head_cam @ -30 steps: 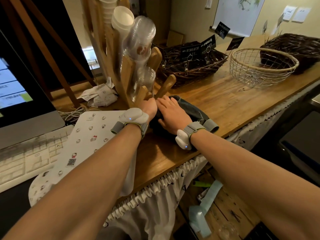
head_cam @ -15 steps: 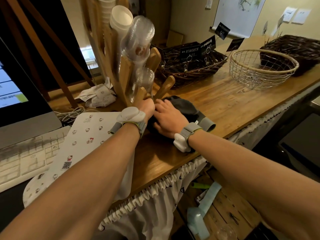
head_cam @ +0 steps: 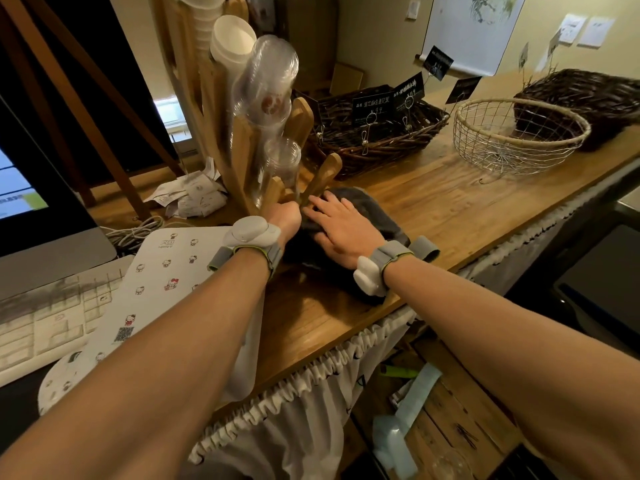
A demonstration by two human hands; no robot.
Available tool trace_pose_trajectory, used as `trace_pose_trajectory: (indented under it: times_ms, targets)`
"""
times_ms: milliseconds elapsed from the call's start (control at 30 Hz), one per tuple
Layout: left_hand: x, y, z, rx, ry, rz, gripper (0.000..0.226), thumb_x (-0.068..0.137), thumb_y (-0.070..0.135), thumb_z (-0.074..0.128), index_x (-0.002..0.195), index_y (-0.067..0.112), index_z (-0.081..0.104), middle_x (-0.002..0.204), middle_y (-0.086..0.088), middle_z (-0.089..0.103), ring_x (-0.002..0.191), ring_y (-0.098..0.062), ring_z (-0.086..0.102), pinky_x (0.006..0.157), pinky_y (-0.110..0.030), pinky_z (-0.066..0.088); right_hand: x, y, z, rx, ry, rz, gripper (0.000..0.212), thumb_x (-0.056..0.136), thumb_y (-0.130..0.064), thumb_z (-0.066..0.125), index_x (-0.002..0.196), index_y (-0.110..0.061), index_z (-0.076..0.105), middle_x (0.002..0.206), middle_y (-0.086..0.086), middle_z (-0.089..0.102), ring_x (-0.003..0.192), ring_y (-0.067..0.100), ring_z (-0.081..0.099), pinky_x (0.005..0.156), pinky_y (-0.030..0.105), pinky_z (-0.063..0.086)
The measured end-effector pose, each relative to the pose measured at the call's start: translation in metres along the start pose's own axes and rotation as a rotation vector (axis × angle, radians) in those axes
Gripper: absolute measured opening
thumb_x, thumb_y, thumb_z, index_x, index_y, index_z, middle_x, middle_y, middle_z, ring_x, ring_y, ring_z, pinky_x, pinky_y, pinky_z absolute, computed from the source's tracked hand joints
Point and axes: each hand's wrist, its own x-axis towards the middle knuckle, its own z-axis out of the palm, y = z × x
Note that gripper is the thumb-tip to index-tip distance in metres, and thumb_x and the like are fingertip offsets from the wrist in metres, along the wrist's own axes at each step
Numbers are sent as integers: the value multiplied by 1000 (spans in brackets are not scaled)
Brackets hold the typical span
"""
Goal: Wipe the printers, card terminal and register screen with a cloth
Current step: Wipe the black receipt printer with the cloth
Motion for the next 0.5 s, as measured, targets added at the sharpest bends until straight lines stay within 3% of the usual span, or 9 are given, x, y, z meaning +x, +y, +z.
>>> trace_pose_trajectory:
  times_ms: [133,233,367,500]
  targets:
    - [-6,0,7,56,-97,53,45,98,25,41,138,5,49,140,-12,49,126,-32,48,107,-37,39,-14,6,2,77,87,212,52,99,-33,32,147,-16,22,157,10,13,144,32,6,115,46,9]
    - [-6,-3,16,128,-113,104,44,95,27,50,129,0,55,132,-14,57,121,-32,53,102,-36,43,-31,5,11,66,55,113,56,99,-30,35,149,-16,15,158,9,6,145,31,3,115,46,7]
    - [-7,-6,20,262,-92,151,44,97,27,46,117,-11,56,121,-26,58,120,-42,51,93,-43,43,-56,15,24,193,148,362,52,101,-32,30,149,-18,17,159,6,6,146,27,0,116,43,3]
    - [-12,-5,22,371,-84,177,49,99,27,39,126,-13,50,131,-29,53,121,-42,50,100,-45,41,-81,8,40,184,212,281,56,97,-26,36,149,-19,15,159,5,5,146,24,-3,116,41,-4]
